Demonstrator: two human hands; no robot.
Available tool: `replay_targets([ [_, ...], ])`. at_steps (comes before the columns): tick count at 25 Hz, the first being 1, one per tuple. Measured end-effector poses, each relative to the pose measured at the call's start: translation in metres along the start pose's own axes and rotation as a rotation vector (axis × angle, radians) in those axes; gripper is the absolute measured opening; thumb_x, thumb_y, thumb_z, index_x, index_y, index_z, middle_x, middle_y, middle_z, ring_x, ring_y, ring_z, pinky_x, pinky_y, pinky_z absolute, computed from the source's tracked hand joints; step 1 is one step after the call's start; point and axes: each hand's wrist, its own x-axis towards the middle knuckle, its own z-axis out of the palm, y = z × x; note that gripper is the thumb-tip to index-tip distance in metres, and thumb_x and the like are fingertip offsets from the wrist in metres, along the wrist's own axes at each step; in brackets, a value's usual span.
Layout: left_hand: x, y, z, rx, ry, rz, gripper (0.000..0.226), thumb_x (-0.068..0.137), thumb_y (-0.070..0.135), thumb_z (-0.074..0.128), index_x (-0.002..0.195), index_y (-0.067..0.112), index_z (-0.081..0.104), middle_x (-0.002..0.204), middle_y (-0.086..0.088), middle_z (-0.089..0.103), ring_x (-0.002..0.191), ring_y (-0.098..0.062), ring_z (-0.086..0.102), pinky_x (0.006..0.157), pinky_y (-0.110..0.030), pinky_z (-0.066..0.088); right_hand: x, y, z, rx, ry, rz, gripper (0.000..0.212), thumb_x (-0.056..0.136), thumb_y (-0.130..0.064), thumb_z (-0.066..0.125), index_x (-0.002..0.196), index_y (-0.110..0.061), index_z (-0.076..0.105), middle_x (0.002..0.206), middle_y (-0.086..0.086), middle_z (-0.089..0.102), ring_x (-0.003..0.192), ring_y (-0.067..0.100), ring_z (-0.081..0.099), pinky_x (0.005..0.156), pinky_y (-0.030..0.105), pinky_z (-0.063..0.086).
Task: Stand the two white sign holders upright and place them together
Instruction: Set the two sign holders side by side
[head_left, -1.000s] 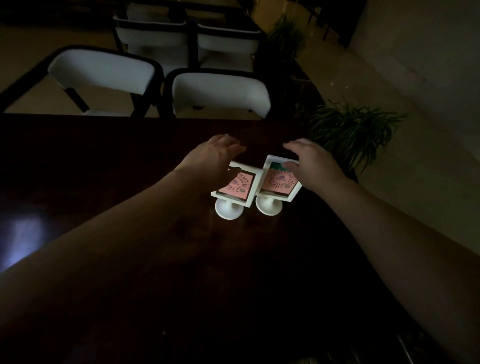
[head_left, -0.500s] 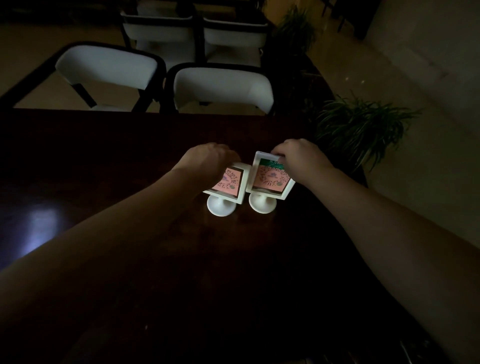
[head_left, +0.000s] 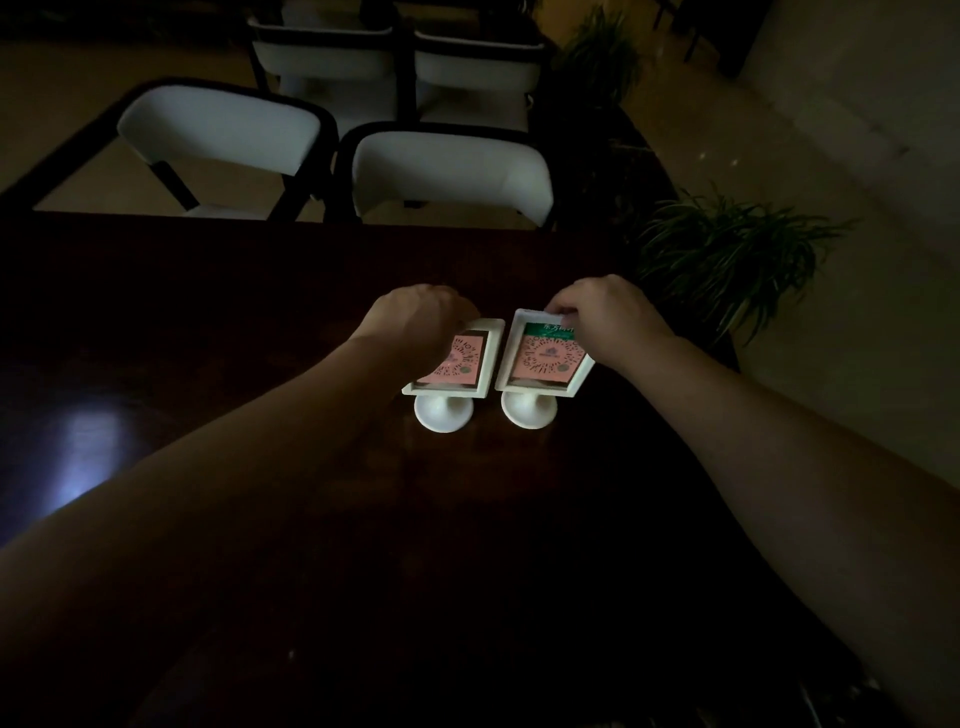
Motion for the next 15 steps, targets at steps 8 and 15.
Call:
replay_targets([
  [8,-0.003,0.000,-0.001,-0.016,-0.012,-0.006,0.035,0.100,0.018,0.045,0.128,0.031,0.063,0.123,0.003,0.066,0.104,-0.023,0.064,0.079,-0.042,0.057,-0.001,-0.004,0.000,0.017,0.014,-0.029,0.033,0.089,0.001,0.060,0.108,-0.021,0.076,0.107,0.005,0.071,0.096,0.024,0.065,0.077,0.037,0.054],
  [15,-0.001,0.000,0.002,-0.026,-0.020,-0.026,0.035,0.099,0.017,0.047,0.126,0.032,0.063,0.120,0.003,0.068,0.102,-0.021,0.066,0.076,-0.040,0.059,-0.001,-0.009,0.002,0.026,0.020,-0.031,0.027,0.091,-0.005,0.062,0.108,-0.021,0.076,0.106,0.005,0.071,0.095,0.024,0.065,0.076,0.035,0.053],
])
